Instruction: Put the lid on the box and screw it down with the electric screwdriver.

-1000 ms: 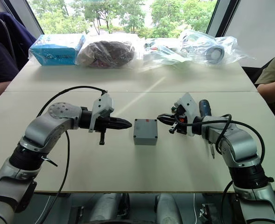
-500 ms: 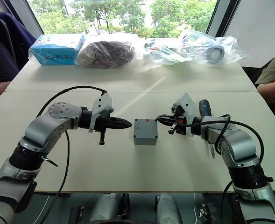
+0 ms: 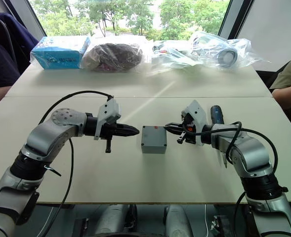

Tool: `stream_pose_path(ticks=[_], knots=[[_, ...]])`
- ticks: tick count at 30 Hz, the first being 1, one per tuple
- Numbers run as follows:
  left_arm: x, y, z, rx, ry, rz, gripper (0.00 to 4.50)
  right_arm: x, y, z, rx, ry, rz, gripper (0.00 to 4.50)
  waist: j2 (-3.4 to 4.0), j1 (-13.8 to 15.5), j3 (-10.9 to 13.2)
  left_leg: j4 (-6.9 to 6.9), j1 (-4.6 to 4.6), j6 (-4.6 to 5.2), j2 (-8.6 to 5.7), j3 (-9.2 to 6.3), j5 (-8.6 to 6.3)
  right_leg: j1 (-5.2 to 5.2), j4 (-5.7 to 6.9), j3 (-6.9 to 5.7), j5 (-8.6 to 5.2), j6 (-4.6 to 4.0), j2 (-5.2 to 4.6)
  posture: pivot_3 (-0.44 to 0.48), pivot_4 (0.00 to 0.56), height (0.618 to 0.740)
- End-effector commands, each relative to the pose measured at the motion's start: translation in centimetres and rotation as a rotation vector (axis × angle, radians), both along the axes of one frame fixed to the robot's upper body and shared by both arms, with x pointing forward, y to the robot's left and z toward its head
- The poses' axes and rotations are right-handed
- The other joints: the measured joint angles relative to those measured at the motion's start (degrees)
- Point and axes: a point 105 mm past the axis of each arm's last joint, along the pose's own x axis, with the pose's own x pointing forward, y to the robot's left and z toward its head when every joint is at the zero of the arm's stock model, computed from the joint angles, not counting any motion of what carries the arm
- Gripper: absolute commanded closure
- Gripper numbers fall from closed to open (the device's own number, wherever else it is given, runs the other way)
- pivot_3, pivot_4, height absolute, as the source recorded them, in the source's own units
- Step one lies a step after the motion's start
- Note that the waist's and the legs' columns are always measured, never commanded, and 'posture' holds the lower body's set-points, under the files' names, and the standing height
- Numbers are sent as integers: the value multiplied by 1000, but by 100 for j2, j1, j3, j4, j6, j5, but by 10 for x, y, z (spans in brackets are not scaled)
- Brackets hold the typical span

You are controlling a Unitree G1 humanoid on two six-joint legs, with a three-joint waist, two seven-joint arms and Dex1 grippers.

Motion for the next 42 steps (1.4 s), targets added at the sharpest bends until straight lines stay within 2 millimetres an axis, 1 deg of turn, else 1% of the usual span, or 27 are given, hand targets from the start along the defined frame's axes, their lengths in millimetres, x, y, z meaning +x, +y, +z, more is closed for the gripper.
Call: stream_pose_path(ticks=[1,10,20,22,23,25,27,29,32,34,35,36,38,39,40,41,42], knots=[[1,-2,8,-15,-38,-8,4500,2,2,10,-20,-58,14,4405,0,0,0,0,0,0,0,0,0,0,0,0,0,0,0,0,150,740],[1,-2,7,-13,-42,-7,4500,10,5,11,-28,-75,12,4405,0,2,0,0,0,-1,0,0,1,0,0,0,0,0,0,0,150,740],[1,-3,7,-17,-43,-1,4500,10,8,10,-32,-69,26,4405,0,0,0,0,0,-1,0,0,0,0,0,0,0,0,0,0,150,740],[1,-3,7,-18,-43,-1,4500,10,8,10,-34,-69,28,3874,0,-2,0,0,0,-1,0,0,1,0,0,0,0,0,0,0,150,740],[1,-3,7,-19,-43,-1,4500,10,8,10,-36,-70,29,3706,0,-2,0,0,0,-1,0,0,1,0,0,0,0,0,0,0,150,740],[1,-3,7,-19,-43,-2,4500,10,7,11,-36,-77,23,2827,0,0,0,0,0,-1,0,0,1,0,0,0,0,0,0,0,150,740],[1,-3,7,-20,-44,-3,4500,11,7,13,-32,-81,17,2069,0,0,0,0,0,-1,0,0,1,0,0,0,0,0,0,0,150,740],[1,-3,7,-22,-44,-3,4500,11,5,16,-26,-84,14,2069,0,-1,0,0,0,-1,0,0,1,0,0,0,0,0,0,0,150,740],[2,-3,12,-40,-46,-1,4500,10,2,30,65,-71,-12,2069,0,0,0,0,0,-1,0,0,1,0,0,0,0,0,0,0,150,740],[3,-4,16,-57,-59,-1,4500,10,-6,41,113,-65,-48,2069,0,4,0,0,0,-2,0,0,1,0,0,0,0,0,0,0,150,740],[2,-5,21,-76,-59,-5,4500,11,-13,47,138,-56,-83,2069,0,6,0,0,0,-2,0,0,1,0,0,0,0,0,0,0,150,740],[1,-7,27,-105,-61,-13,4500,14,-24,53,148,-48,-137,2069,0,11,0,0,0,-2,0,0,1,0,0,0,0,0,-1,0,150,740],[0,-9,37,-151,-57,-23,4500,25,-50,62,133,-47,-285,2069,0,6,0,0,0,-2,0,0,1,1,0,-1,0,0,-2,0,150,740],[-1,-9,40,-156,-62,-35,4500,25,-63,66,122,-29,-332,2069,0,7,0,0,0,-2,0,0,1,1,1,0,0,0,-3,0,150,740],[-1,-9,41,-155,-66,-42,4500,24,-69,69,116,-14,-356,1545,0,8,0,0,0,-2,0,0,1,1,0,-1,0,0,-3,0,150,740],[-2,-9,42,-147,-73,-51,4500,22,-75,72,101,12,-372,1215,0,8,0,0,0,-2,0,0,1,1,0,-1,0,0,-3,0,150,740],[-3,-10,43,-139,-81,-59,4500,19,-80,74,83,43,-389,982,0,0,0,-1,0,-2,0,0,1,1,0,-1,0,-1,-3,0,150,740]])
